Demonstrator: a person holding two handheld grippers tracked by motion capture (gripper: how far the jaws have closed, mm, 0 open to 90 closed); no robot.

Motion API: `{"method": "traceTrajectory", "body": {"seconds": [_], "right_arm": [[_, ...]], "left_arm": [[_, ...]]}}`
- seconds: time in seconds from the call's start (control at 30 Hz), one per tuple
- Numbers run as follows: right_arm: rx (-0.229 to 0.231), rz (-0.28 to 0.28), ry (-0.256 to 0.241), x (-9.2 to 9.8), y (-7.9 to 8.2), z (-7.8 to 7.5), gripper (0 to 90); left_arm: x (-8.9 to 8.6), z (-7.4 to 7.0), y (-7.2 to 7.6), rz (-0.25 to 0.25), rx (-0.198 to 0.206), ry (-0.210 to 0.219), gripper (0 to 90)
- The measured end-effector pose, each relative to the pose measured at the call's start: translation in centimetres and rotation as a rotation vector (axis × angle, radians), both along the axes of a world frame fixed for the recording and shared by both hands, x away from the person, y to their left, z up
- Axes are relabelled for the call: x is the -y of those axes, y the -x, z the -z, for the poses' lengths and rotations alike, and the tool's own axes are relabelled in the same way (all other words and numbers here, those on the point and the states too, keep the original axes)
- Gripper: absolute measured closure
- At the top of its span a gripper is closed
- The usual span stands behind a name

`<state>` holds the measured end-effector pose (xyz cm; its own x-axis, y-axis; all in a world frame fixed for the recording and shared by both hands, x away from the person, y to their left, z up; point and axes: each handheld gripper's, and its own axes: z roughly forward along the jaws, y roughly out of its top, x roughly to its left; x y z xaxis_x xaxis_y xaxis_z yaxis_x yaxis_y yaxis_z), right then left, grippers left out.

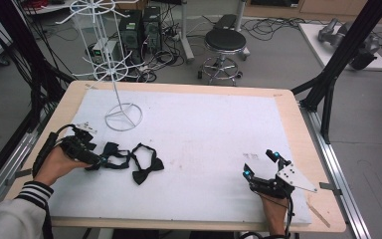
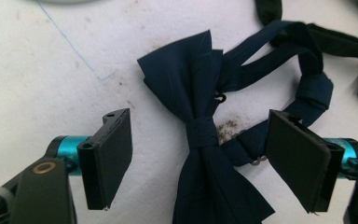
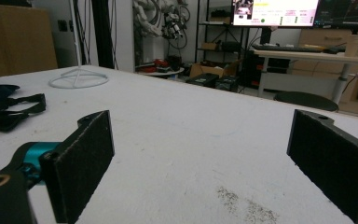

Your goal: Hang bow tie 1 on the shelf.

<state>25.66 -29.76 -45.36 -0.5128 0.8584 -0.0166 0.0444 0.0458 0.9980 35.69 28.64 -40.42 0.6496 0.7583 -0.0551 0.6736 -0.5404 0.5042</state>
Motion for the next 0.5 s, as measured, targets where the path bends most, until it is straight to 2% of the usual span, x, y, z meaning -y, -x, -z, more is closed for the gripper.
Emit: {"method": "traceTrajectory", "body": {"seconds": [0.27, 0.33, 0.5], "right_arm": [[0.001, 0.000, 0.000, 0.01, -0.01, 0.01, 6.5], [-0.001, 0.000, 0.000, 0.00, 0.00, 0.00, 6.5], [0.001, 0.000, 0.001, 0.00, 0.00, 0.01, 6.5]], "left_arm": [[0.49, 0.17, -0.50, 0.000, -0.036, -0.017, 29.9], [0.55, 0.37, -0.67, -0.007, -0.050, -0.033, 30.8], [0.66, 0.62, -0.89, -0.009, -0.063, -0.043, 37.8]]}}
